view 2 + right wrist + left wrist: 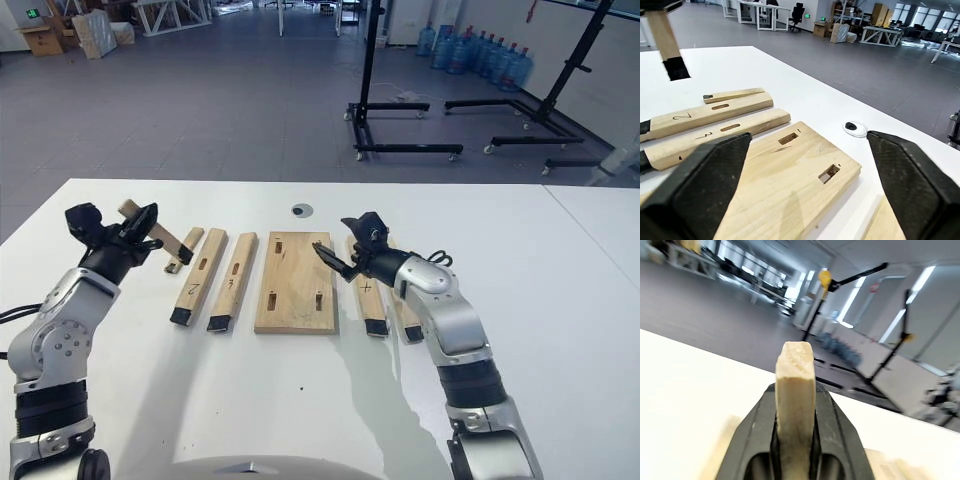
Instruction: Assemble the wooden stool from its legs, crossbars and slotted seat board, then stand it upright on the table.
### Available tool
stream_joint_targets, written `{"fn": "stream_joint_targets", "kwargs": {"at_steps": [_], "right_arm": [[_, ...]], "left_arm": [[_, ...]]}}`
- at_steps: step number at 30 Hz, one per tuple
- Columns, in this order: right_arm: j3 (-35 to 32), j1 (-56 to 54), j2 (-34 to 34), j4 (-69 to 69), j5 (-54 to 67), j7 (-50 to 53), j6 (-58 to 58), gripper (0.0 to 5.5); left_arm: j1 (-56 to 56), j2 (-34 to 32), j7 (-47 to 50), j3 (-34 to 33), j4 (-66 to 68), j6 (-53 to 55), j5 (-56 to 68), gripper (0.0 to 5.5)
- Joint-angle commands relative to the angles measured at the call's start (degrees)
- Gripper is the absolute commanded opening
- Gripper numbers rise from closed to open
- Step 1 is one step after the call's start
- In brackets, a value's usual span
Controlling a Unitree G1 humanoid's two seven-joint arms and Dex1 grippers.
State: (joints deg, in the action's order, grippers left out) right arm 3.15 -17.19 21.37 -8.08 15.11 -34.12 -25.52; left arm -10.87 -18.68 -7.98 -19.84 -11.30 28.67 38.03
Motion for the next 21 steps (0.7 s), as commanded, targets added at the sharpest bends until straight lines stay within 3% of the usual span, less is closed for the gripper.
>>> {"fn": "stream_joint_targets", "kwargs": {"at_steps": [1, 7, 21], "right_arm": [[0.16, -0.22, -3.7, 1.61, 0.09, 3.11, 0.45, 4.81], [1.11, 0.24, -7.52, 2.41, 0.0, 5.68, 0.58, 4.81], [2.57, 0.52, -9.11, 3.1, -0.56, 6.65, 0.37, 4.81]], "left_arm": [[-1.46, 2.17, 0.37, 3.78, 5.91, -7.57, -8.18, 0.39], [-6.01, 6.88, -0.91, 4.46, 16.41, -15.23, -11.38, 0.39], [-10.36, 8.74, -4.8, 5.79, 28.95, -22.55, -15.69, 0.39]]}}
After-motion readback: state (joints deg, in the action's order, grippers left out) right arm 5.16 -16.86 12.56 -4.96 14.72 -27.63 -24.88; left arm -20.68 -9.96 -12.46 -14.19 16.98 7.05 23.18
